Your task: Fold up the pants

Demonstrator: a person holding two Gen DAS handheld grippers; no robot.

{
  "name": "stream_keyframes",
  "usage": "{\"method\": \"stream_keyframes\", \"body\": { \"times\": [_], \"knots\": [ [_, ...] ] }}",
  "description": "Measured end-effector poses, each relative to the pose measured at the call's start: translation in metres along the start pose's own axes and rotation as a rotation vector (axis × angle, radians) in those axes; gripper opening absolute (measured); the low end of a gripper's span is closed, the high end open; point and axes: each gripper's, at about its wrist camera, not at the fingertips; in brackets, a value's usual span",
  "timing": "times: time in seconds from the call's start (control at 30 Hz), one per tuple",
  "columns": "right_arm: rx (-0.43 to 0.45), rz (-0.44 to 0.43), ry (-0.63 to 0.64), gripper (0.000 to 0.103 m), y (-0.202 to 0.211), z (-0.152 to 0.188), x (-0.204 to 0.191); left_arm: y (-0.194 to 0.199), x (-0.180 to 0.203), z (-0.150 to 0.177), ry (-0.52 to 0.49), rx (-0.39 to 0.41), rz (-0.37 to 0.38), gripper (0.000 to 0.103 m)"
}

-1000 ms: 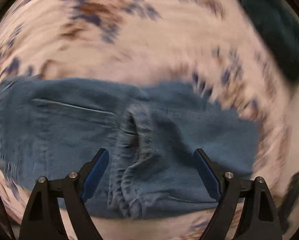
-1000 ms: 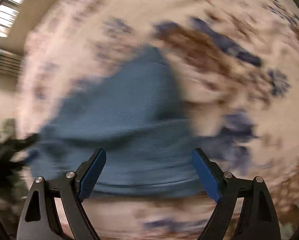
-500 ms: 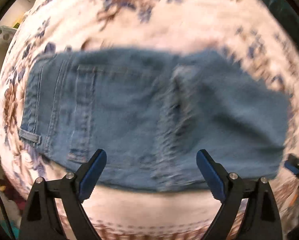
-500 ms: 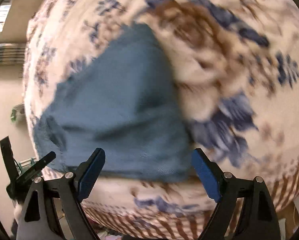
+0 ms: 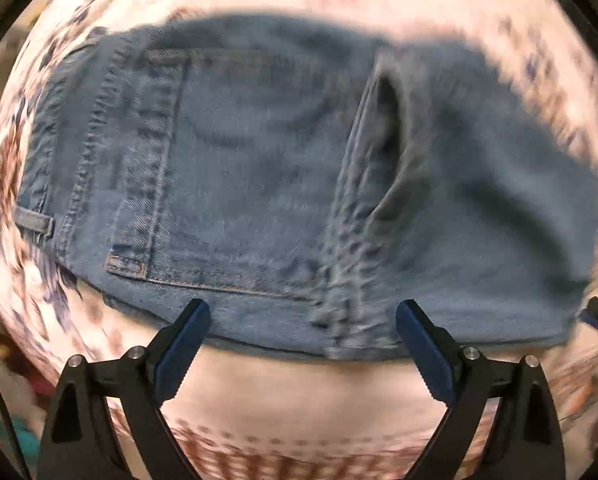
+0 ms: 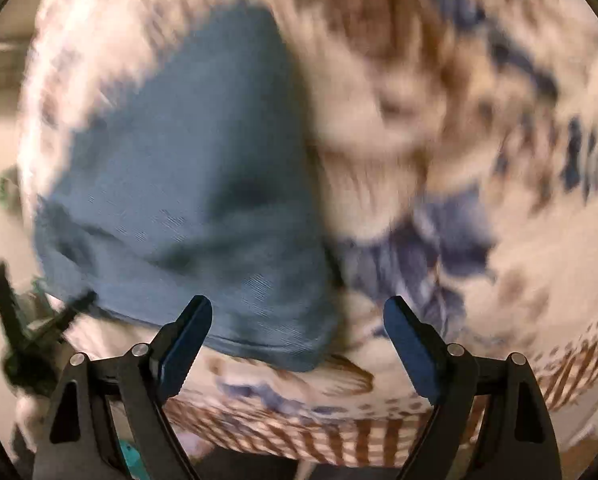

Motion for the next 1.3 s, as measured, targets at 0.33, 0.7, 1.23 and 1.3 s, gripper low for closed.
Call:
{"method": "stream_keyframes", "body": {
  "times": [0.33, 0.7, 1.23, 1.3],
  "knots": [
    [-0.025, 0.012, 0.226, 0.059, -0.003, -0.1, -0.069, -0.006, 0.042, -0.082, -0.051, 0.01, 0.315, 0.09],
    [0.021, 0.013, 0.181, 0.059, -0.014, -0.088, -0.049, 0.008, 0.066, -0.078, -0.19, 0.192, 0.15, 0.027],
    [-0.144, -0.085, 0.002, 0.064, -0.026, 0.008, 0.026, 0.014, 0.031, -0.061, -0.11, 0.106, 0.12, 0.06],
    [-0.085, -0.133, -0.014, 0.064, -0.006, 0.001, 0.031, 0.031, 0.018, -0.044, -0.08, 0.139, 0.146, 0.062]
  ]
}}
Point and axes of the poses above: each gripper's, at about its wrist camera, not at the fingertips, and y roughly against the way its jaws point, x to its right, z to its underside, and after that the axes turned 9 degrees about -z, right-handed
